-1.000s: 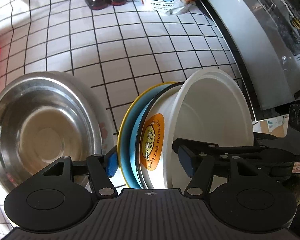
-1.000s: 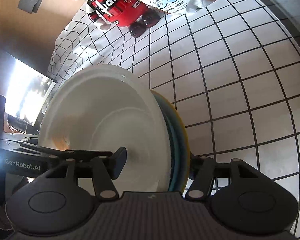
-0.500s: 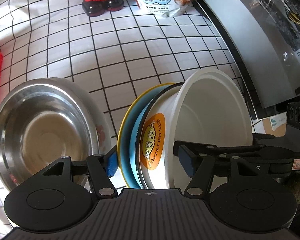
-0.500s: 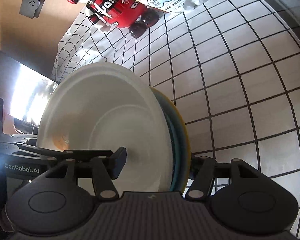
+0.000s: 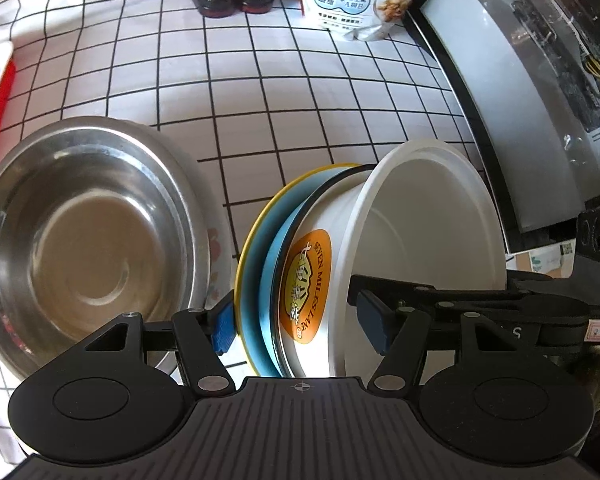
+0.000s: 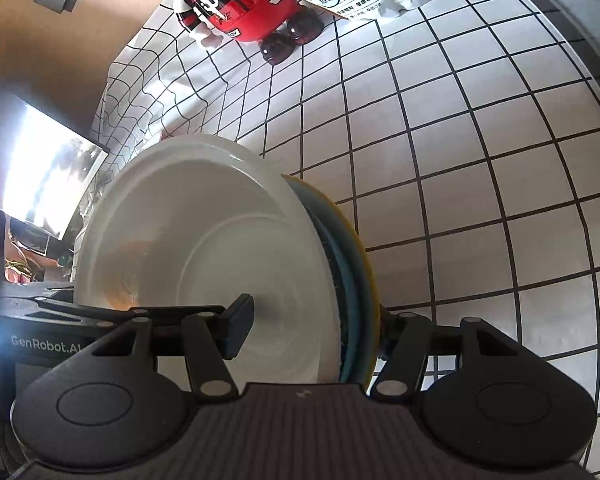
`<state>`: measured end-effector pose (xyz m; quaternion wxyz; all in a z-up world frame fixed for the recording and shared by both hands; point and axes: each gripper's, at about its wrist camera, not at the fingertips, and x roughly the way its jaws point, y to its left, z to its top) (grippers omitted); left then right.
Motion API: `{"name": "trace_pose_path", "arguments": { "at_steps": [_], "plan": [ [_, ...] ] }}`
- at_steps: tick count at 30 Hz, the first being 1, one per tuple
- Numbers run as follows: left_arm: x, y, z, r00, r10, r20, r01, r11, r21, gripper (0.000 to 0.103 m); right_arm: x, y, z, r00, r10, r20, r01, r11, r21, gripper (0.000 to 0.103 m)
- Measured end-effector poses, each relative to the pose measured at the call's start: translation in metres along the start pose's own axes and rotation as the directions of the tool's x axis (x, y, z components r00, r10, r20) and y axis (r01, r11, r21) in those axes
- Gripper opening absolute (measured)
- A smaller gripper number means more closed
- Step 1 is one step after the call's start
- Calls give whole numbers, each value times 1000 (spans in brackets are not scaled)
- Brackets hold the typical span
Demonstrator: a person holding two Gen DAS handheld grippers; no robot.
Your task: Organize plates and bowls
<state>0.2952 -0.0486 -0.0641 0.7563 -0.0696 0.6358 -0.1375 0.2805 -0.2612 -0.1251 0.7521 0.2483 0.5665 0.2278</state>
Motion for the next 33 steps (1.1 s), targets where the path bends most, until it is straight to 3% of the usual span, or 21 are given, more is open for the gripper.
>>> {"name": "trace_pose_path", "arguments": {
  "at_steps": [18,33],
  "plan": [
    [9,13,14,998,-59,7,59,996,-67,64,-1,12,31,994,-102,33,105,992,-75,60],
    [10,1,21,999,-43,-6,43,999,-7,64,-5,0,31,999,-49,19,50,997,-57,64]
  ]
}}
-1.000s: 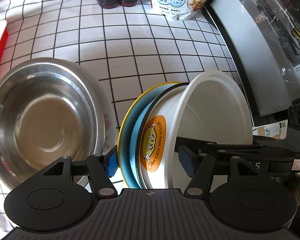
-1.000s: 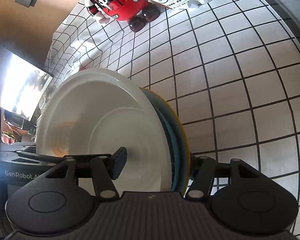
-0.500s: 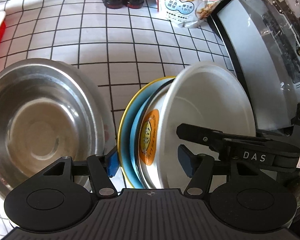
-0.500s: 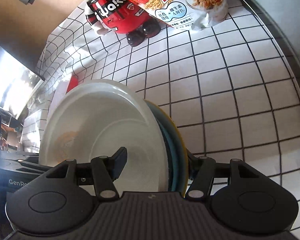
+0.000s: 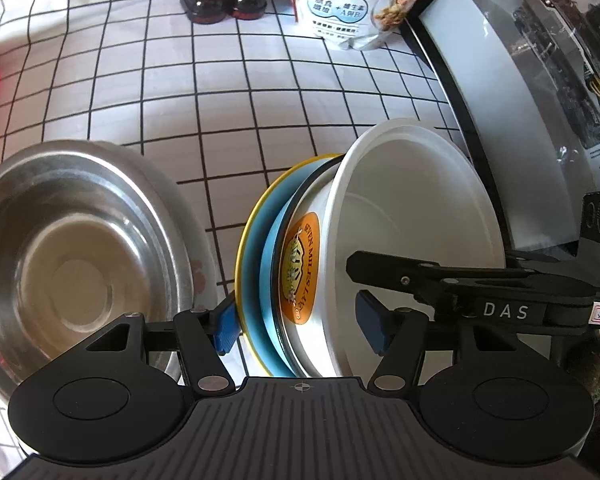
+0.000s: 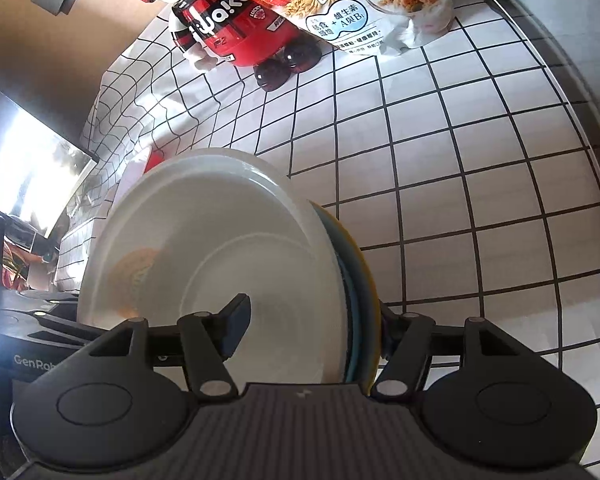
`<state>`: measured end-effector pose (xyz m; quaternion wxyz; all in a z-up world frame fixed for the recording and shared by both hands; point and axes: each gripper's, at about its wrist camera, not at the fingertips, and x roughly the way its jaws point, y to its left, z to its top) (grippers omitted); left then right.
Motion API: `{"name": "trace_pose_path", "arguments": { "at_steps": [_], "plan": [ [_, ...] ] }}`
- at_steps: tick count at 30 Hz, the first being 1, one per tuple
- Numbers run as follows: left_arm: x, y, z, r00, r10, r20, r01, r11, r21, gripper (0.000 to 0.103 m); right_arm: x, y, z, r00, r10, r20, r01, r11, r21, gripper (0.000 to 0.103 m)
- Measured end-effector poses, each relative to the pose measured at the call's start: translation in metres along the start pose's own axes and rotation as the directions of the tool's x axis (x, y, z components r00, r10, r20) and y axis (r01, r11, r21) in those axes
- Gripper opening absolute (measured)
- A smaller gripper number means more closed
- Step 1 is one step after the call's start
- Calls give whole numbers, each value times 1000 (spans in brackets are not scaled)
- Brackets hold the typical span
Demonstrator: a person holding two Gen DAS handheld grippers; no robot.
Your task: Organize plates and bowls
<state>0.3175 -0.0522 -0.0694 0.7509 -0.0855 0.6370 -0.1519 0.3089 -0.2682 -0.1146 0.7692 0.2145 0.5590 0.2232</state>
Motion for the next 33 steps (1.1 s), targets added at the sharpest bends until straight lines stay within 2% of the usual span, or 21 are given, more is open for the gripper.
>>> {"name": "trace_pose_path", "arguments": {
  "at_steps": [33],
  "plan": [
    [3,1,6,1000,2,-1,-2,1000,-15,64,3,-10,-8,999,42,-8,-40,993,109,62]
  ]
}}
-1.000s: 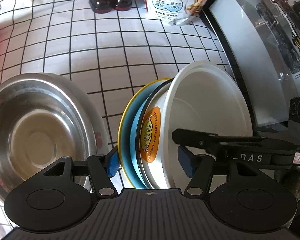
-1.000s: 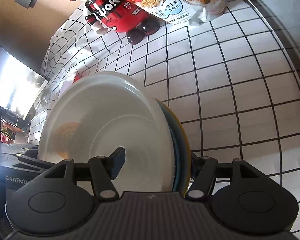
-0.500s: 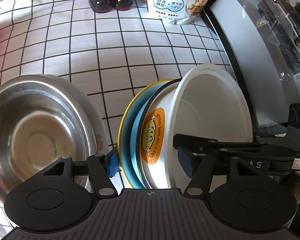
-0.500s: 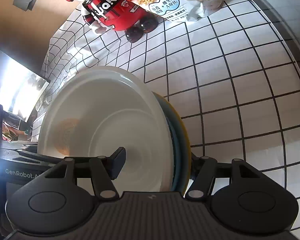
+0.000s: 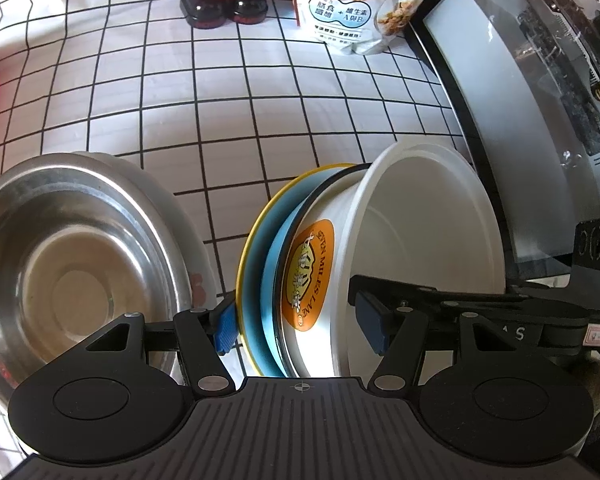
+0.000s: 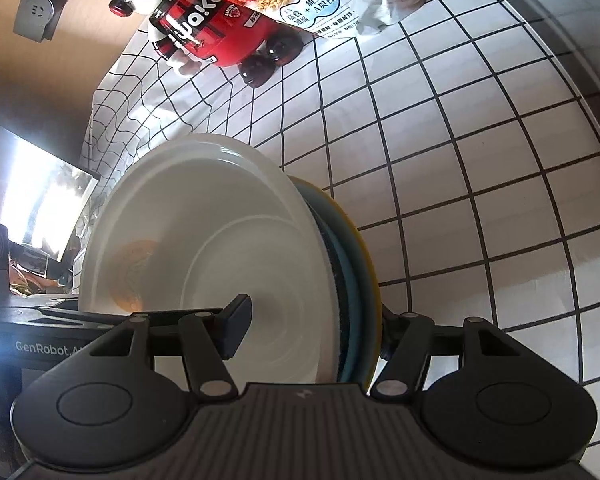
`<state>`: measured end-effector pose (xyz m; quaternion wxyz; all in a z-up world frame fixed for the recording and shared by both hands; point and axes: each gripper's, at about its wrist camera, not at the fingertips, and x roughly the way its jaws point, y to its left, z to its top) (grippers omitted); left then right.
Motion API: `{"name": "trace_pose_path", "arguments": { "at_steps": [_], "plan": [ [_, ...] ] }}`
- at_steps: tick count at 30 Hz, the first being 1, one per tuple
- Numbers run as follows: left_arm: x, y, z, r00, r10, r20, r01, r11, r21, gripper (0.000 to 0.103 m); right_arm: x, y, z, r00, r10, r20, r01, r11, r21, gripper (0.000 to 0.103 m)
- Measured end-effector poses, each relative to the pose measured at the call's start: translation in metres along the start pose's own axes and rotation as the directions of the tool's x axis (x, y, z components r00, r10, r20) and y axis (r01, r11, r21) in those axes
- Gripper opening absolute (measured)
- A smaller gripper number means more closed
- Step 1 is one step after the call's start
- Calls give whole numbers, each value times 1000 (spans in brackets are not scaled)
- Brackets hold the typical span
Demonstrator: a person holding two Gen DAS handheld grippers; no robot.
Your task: Organize plates and bowls
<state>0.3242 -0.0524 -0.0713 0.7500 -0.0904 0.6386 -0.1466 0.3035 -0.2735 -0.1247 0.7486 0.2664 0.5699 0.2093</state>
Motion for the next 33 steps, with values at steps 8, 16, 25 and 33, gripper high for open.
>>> {"name": "trace_pose_path", "arguments": {
  "at_steps": [8,16,25,33],
  "plan": [
    [0,4,2,1000,-23,3,24,999,-22,64,-2,-3,-1,1000,15,-6,-15,999,35,63],
    [2,3,3,1000,-14,-21,14,1000,-16,64,0,-10,-4,998,54,-10,-53,995,88,62],
    [4,1,3,1000,8,-29,-8,1000,1,64,1,-6,-3,999,30,-18,-28,998,63,60],
    [2,0,2,999,4,-37,-4,1000,22,64,-1,-6,-6,999,24,-32,-21,996,84,61]
  ]
}}
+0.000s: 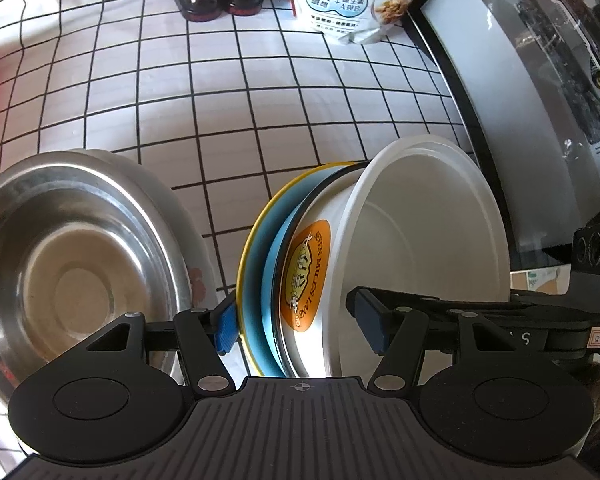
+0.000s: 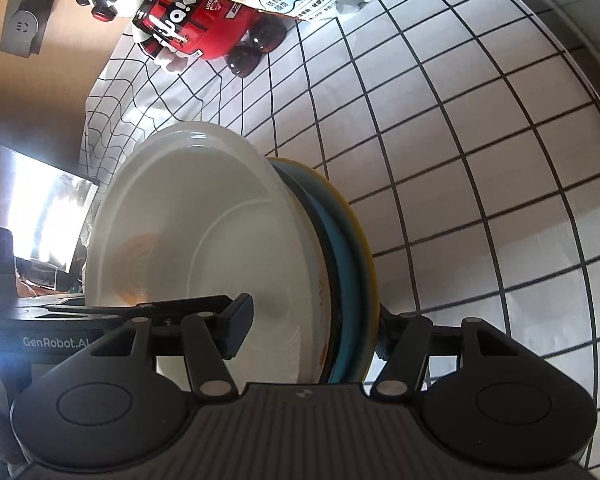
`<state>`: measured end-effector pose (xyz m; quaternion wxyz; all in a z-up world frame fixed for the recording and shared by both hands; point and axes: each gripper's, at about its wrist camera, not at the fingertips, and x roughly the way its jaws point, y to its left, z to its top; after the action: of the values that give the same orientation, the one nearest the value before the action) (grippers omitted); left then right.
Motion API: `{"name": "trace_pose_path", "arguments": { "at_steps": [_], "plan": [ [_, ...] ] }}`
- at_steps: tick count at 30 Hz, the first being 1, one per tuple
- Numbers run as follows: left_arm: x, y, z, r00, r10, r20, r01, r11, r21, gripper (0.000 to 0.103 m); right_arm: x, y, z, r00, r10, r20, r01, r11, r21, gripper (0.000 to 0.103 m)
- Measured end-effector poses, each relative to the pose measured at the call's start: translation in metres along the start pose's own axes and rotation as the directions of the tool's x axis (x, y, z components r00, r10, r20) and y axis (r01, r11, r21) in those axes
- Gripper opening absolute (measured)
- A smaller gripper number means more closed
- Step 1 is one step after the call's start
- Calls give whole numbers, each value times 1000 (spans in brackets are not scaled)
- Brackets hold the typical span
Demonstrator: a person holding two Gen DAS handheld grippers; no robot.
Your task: Organize plates and bowls
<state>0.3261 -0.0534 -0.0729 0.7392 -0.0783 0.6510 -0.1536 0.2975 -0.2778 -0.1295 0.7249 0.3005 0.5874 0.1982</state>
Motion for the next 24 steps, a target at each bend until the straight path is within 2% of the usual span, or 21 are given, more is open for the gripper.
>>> {"name": "trace_pose_path", "arguments": {
  "at_steps": [11,18,24],
  "plan": [
    [-24,-1,-3,998,-45,39,44,999,25,64,-20,21,-4,999,-40,35,42,998,-36,61],
    [-70,12,-5,990,-61,129,56,998,36,64,-36,68,0,995,-45,84,54,992,-111,61],
    [-116,53,-13,978,-50,201,50,999,4,64,-24,125,1,996,-31,85,48,977,-206,61]
  ]
}}
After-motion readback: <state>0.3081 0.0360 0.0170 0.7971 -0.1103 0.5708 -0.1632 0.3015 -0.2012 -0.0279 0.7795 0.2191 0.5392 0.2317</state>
